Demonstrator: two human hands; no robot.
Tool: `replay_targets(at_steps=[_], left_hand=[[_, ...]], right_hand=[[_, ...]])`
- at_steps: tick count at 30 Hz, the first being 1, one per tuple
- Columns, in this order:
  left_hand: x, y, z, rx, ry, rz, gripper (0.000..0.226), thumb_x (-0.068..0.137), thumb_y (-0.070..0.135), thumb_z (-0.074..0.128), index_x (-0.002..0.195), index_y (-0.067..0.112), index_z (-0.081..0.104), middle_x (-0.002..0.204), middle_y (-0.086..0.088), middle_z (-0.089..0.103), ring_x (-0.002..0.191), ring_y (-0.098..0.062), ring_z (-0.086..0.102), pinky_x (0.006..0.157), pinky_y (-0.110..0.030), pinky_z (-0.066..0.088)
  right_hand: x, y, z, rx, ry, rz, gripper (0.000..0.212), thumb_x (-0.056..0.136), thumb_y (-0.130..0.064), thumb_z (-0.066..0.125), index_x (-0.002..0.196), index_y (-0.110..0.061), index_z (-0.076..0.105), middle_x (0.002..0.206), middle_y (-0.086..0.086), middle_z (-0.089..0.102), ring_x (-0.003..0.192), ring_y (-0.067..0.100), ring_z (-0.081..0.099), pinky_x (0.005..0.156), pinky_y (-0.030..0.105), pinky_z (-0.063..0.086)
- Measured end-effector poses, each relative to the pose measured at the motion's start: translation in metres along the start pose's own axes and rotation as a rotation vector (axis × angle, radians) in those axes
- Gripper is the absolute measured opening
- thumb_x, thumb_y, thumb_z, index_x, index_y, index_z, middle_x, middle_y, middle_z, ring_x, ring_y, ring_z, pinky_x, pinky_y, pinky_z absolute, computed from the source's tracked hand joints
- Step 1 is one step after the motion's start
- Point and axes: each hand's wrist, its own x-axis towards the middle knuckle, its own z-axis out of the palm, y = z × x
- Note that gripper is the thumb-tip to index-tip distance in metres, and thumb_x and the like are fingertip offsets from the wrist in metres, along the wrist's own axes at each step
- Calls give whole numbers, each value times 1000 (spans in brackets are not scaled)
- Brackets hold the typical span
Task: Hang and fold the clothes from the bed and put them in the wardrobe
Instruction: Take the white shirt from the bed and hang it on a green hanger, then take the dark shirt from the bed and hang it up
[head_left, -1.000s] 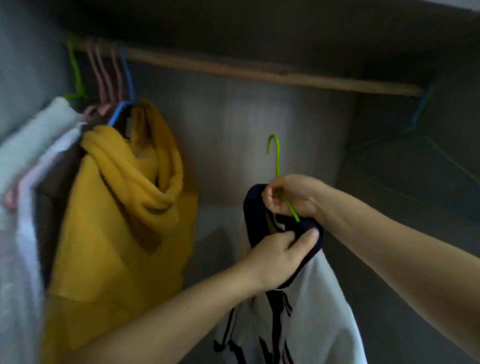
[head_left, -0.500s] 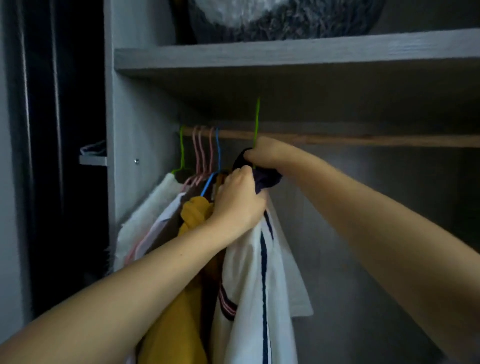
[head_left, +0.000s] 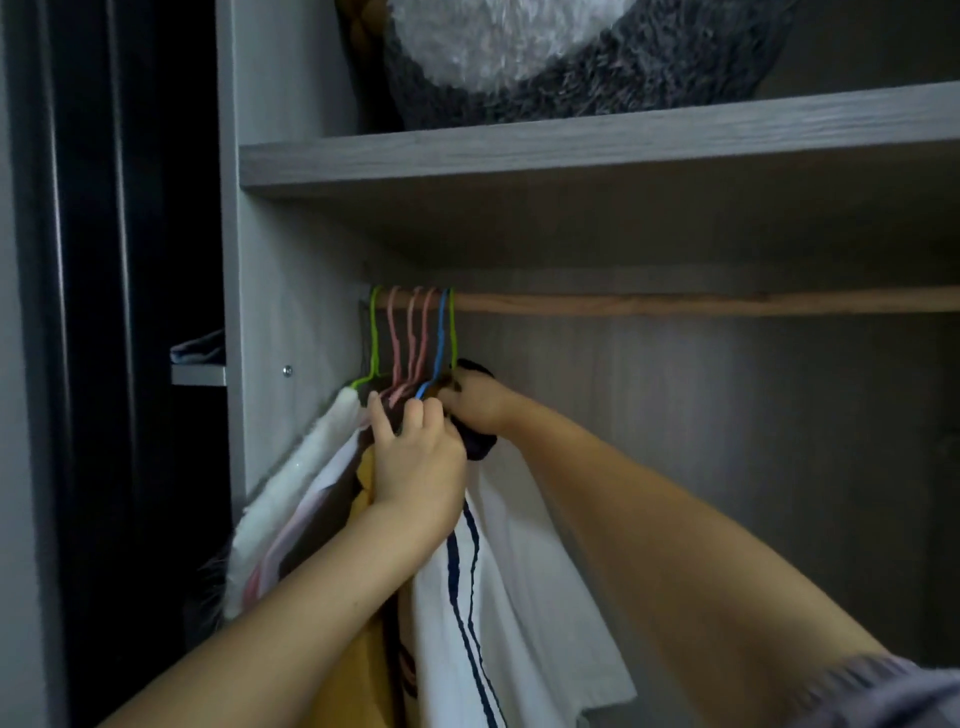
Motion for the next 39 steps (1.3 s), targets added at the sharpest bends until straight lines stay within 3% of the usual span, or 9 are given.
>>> replay_targets(at_steps=[3,6,8,10,15,19,26,31,39], left_hand=[[-7,12,-5,55,37,43,49,94,9,29,143,2,33,134,-14,36,130,-32,28,111,-66,-1],[-17,36,-13,18,175,142,59,89,10,14,146,4,27,142,-17,35,135,-32,28,109,-68,4],[-22,62,-18,-96,148,237,55,88,11,23,142,10,35,140,-17,35,135,-34,26,109,-67,3],[-24,96,-21,-227,109,326,42,92,18,42,135,14,44,134,-14,40,131,-33,30,111,-63,6],[-69,206,-26,-548,63,629,47,95,42,45,134,17,45,129,-11,50,122,-31,44,104,-48,29],[-159,304,-48,-773,61,902,51,94,43,44,137,16,46,132,-9,52,124,-28,45,108,-47,25],[-345,421,-128,-1010,91,1301,51,89,35,52,135,12,51,131,-14,53,122,-31,48,109,-52,26],[-484,479,-215,-980,-101,1517,56,94,41,45,144,19,36,144,-10,38,133,-26,33,113,-48,11],[-661,515,-350,-1037,-97,1827,57,98,44,35,148,20,24,150,-10,31,140,-26,25,115,-53,13]], right_hand=[[-28,19,-3,-16,79,22,52,103,-36,37,147,-10,32,145,14,44,133,29,42,96,22,31],[-77,61,-14,-296,245,141,53,103,-42,32,149,-16,27,148,14,40,136,30,38,113,44,25],[-124,92,-29,-516,377,262,50,101,-41,34,147,-21,30,149,9,39,136,28,37,113,55,17],[-177,118,-44,-684,457,347,52,100,-40,36,148,-22,29,153,7,31,138,25,32,113,54,15],[-335,162,-67,-968,390,544,59,99,-38,37,153,-26,17,161,6,12,148,23,10,114,56,12],[-479,169,-64,-1004,353,739,59,97,-38,36,152,-26,20,160,7,16,147,24,15,114,55,15],[-759,124,-31,-1041,269,1149,57,100,-36,38,152,-28,20,161,5,8,149,23,7,115,56,3],[-943,50,-8,-925,257,1649,60,100,-43,30,153,-31,5,162,1,-8,149,22,-8,113,61,-1],[-1134,-70,27,-753,385,2177,56,101,-42,25,153,-30,4,161,4,-2,148,23,-3,113,62,2]])
